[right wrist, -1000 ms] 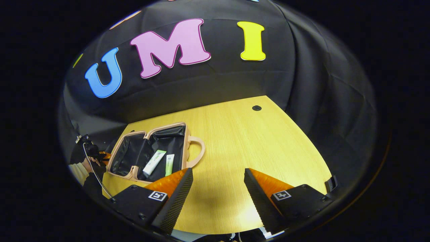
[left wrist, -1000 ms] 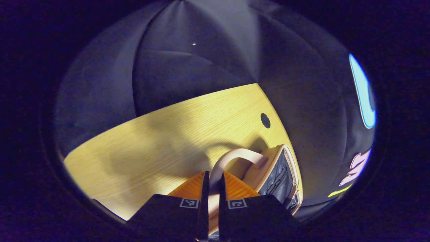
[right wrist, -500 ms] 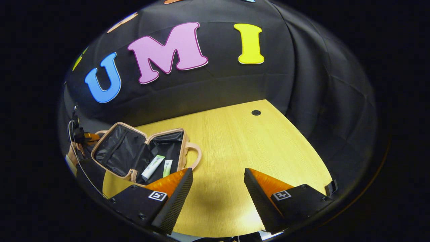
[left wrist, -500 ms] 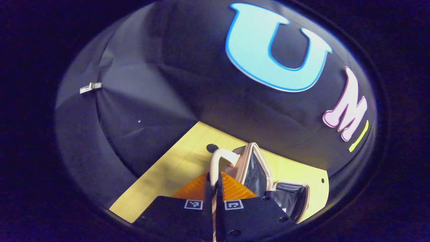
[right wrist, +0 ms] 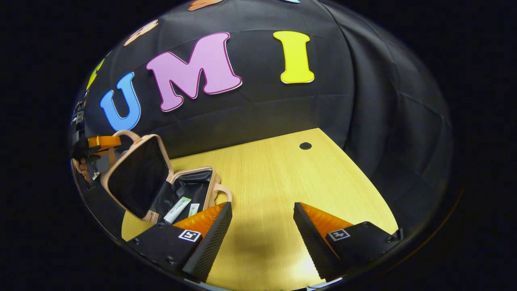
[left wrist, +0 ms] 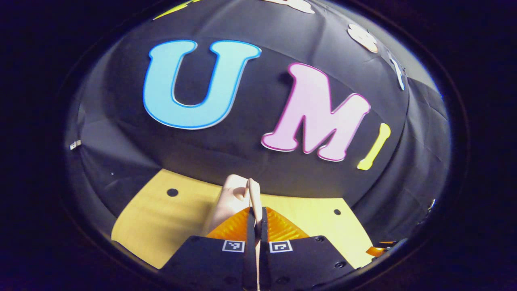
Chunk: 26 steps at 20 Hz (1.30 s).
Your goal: First open the suitcase, pack the skin care products into it, and then close the suitcase.
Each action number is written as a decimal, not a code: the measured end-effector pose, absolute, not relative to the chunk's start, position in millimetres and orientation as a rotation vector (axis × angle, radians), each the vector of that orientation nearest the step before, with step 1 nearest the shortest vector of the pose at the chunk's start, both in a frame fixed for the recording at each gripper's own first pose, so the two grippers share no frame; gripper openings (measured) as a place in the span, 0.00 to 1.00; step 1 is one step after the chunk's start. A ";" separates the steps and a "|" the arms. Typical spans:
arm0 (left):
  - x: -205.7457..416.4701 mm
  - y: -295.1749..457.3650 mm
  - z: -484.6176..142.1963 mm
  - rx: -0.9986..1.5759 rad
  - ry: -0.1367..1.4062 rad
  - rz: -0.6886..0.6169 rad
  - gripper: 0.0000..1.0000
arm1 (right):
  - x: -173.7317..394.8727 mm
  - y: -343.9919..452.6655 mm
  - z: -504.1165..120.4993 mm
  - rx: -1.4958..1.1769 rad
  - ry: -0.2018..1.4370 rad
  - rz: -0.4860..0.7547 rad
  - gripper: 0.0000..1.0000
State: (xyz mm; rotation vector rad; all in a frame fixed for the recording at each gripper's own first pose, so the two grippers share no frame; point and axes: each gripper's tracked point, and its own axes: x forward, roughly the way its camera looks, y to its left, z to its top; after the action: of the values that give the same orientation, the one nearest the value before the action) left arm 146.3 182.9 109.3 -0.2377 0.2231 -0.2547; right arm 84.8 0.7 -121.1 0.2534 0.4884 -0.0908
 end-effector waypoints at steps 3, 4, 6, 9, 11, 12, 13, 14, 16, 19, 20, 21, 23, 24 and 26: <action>139.5 105.4 77.0 -0.250 0.303 -0.343 0.08 | 94.5 -14.4 -121.0 0.224 0.471 -0.087 0.97; 141.2 92.6 59.5 -0.255 0.336 -0.361 0.08 | 96.5 -18.4 -119.6 0.203 0.458 -0.083 0.97; 143.6 64.5 18.6 -0.247 0.409 -0.373 0.08 | 100.2 -24.2 -120.0 0.172 0.453 -0.055 0.97; 145.3 41.4 -31.9 -0.221 0.509 -0.341 0.08 | 104.9 -30.6 -123.4 0.163 0.461 -0.016 0.97; 146.0 35.0 -56.3 -0.214 0.557 -0.300 0.09 | 109.6 -35.6 -119.1 0.141 0.437 0.001 0.97; 145.4 30.4 -60.3 -0.219 0.562 -0.292 0.09 | 111.3 -36.9 -111.7 0.134 0.409 0.010 0.97; 145.0 30.3 -61.3 -0.214 0.565 -0.284 0.11 | 112.3 -36.6 -104.6 0.133 0.387 0.021 0.97; 145.5 31.1 -58.9 -0.194 0.559 -0.282 0.13 | 112.1 -36.1 -100.1 0.128 0.371 0.031 0.97; 145.3 26.5 -51.2 -0.160 0.514 -0.310 0.25 | 111.5 -36.8 -92.7 0.122 0.350 0.030 0.97; 133.0 34.6 -20.5 -0.133 0.404 -0.313 0.78 | 107.4 -29.8 -82.6 0.146 0.329 0.022 0.97; 122.3 38.9 -7.1 -0.128 0.354 -0.306 0.79 | 103.1 -26.6 -78.8 0.147 0.322 0.021 0.97; 112.7 49.2 7.4 -0.118 0.308 -0.286 0.90 | 98.9 -21.9 -73.7 0.146 0.317 0.022 0.97; 86.9 67.6 37.7 -0.099 0.216 -0.242 0.96 | 88.8 -13.2 -62.0 0.145 0.296 0.023 0.97; 70.2 76.4 52.1 -0.087 0.172 -0.222 0.91 | 82.3 -7.9 -54.5 0.144 0.279 0.024 0.97; 34.6 111.3 77.5 -0.067 0.089 -0.161 0.96 | 69.5 5.0 -41.5 0.143 0.252 0.029 0.97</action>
State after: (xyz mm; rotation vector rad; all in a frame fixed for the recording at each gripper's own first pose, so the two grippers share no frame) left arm 34.6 111.3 77.5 -0.0669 0.0889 -0.1610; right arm 69.5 5.0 -41.5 0.1426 0.2518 0.0288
